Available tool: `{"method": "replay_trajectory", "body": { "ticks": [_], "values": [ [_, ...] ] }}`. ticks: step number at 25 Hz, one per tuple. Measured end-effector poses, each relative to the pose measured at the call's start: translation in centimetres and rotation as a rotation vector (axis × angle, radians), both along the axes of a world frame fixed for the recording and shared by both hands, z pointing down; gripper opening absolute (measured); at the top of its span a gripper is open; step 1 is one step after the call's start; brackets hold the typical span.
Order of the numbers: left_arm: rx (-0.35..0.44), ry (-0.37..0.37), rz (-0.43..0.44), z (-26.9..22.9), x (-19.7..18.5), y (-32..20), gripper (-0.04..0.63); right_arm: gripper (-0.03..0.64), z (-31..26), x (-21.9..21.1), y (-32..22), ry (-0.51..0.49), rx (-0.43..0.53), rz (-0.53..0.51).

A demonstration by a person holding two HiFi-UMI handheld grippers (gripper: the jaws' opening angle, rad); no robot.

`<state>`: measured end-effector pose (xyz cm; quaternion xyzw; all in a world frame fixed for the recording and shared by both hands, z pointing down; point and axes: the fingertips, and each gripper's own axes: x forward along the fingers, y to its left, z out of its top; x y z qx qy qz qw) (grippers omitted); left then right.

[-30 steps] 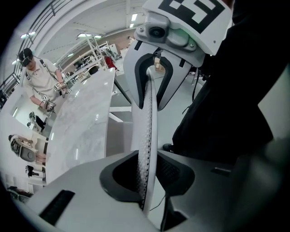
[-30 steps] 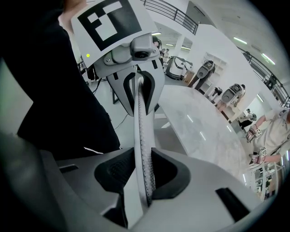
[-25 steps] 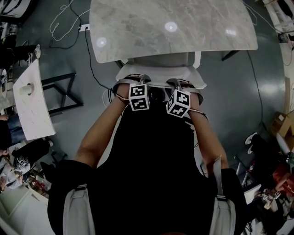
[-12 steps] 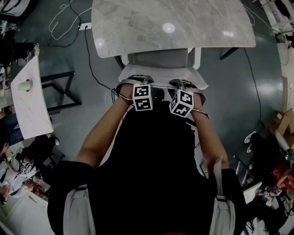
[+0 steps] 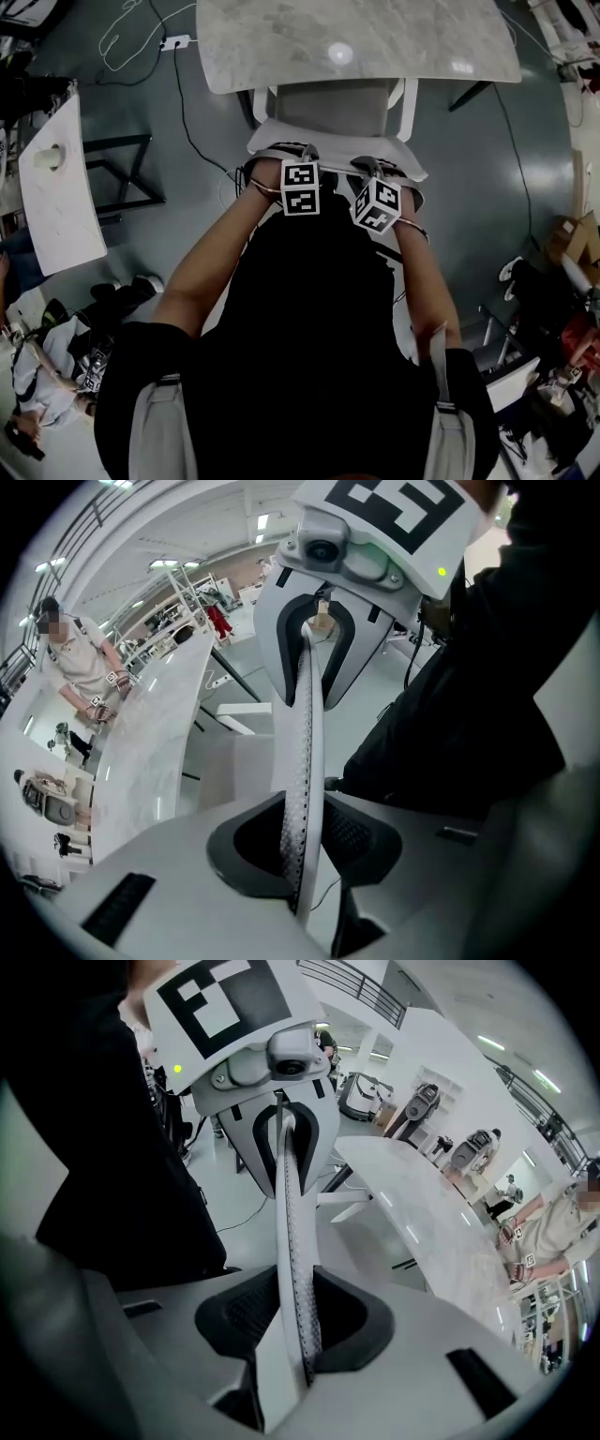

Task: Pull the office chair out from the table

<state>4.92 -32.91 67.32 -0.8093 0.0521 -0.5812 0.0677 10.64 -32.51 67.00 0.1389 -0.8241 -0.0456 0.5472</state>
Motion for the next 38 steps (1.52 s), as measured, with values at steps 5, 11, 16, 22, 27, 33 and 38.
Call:
{"method": "replay_trajectory", "body": {
  "ticks": [5, 11, 16, 22, 27, 33, 38],
  "values": [
    [0.015, 0.000, 0.022, -0.2, 0.1, 2.6, 0.093, 0.110, -0.2, -0.1, 2.9, -0.011, 0.008, 0.023],
    [0.028, -0.004, 0.044, 0.0, -0.1, 5.3, 0.094, 0.107, -0.1, -0.2, 5.9, -0.010, 0.006, 0.044],
    [0.017, -0.011, 0.049, 0.2, -0.2, 6.9, 0.094, 0.107, 0.0, -0.4, 7.5, -0.010, -0.010, 0.049],
    [0.011, -0.023, 0.042, 0.4, 0.1, 9.2, 0.095, 0.107, 0.3, 0.0, 9.9, -0.024, 0.002, 0.046],
    [0.017, -0.038, 0.024, 0.3, 1.1, 11.4, 0.097, 0.106, 0.0, 1.0, 12.2, -0.032, 0.003, 0.031],
    [0.005, -0.045, 0.006, 0.4, 1.7, 14.5, 0.098, 0.104, 0.2, 1.6, 15.3, -0.035, -0.014, 0.022],
    [0.011, -0.044, -0.006, 0.4, 2.0, 16.9, 0.098, 0.104, 0.1, 1.9, 17.6, -0.034, 0.002, 0.010]
  ]
}}
